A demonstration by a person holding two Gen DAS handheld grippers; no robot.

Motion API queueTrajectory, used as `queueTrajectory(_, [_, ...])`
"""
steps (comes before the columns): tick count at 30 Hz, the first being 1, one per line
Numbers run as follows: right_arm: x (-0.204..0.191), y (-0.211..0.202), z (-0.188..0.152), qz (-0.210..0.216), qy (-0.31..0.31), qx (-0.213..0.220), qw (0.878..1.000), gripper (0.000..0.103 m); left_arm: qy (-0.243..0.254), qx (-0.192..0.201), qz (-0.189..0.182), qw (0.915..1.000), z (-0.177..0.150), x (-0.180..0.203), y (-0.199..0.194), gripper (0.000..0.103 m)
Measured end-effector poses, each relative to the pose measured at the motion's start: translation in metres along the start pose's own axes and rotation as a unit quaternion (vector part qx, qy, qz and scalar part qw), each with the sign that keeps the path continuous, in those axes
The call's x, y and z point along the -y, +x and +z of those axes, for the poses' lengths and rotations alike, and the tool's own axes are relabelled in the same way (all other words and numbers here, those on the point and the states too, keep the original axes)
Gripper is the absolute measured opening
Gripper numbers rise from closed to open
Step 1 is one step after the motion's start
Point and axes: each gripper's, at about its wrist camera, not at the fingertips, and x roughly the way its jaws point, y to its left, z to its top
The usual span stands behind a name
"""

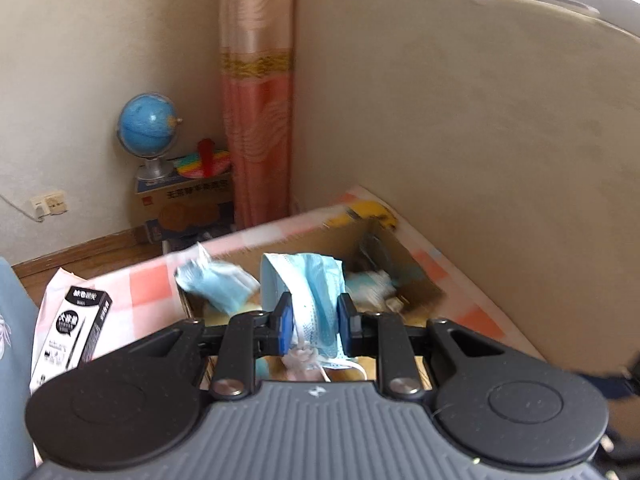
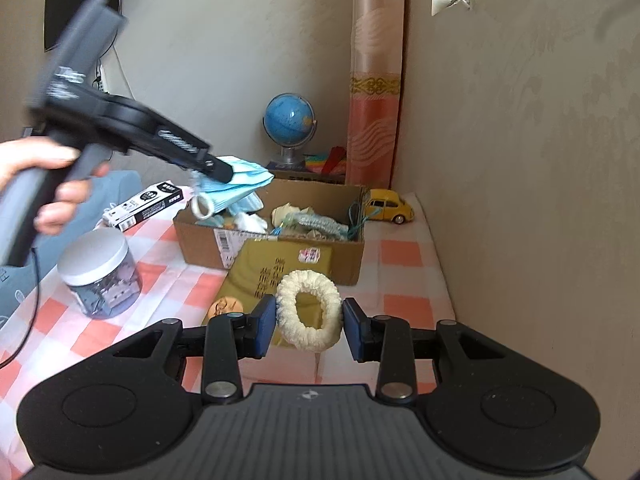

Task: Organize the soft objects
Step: 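Drop the blue mask into the box with the left tool while the right tool carries the scrunchie over, then open the right tool over the box to release the cream scrunchie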

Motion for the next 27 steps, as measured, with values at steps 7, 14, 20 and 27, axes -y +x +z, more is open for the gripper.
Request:
queueTrajectory(7, [-0.002, 0.007, 0.006, -0.002, -0.005, 0.001, 1.000, 0.041, -0.037, 0.003, 0.040, 0.9985, 0.000, -0.014, 0.021, 0.080])
queueTrajectory(14, [-0.006, 0.012, 0.015, 0.001, -0.018, 0.004, 1.000, 0.041, -0.022, 0.050, 0.052, 0.9972, -0.019, -0.009, -0.030, 0.100])
queueTrajectory(20, [-0.009, 0.025, 0.038, 0.015, -0.025, 0.012, 0.999, 0.041, 0.023, 0.062, 0.070, 0.9953, -0.053, 0.013, -0.073, 0.102])
queueTrajectory(27, [-0.004, 0.073, 0.085, 0.017, -0.034, 0.009, 0.999, 0.041, 0.009, 0.057, 0.096, 0.9937, -0.092, 0.027, -0.102, 0.103])
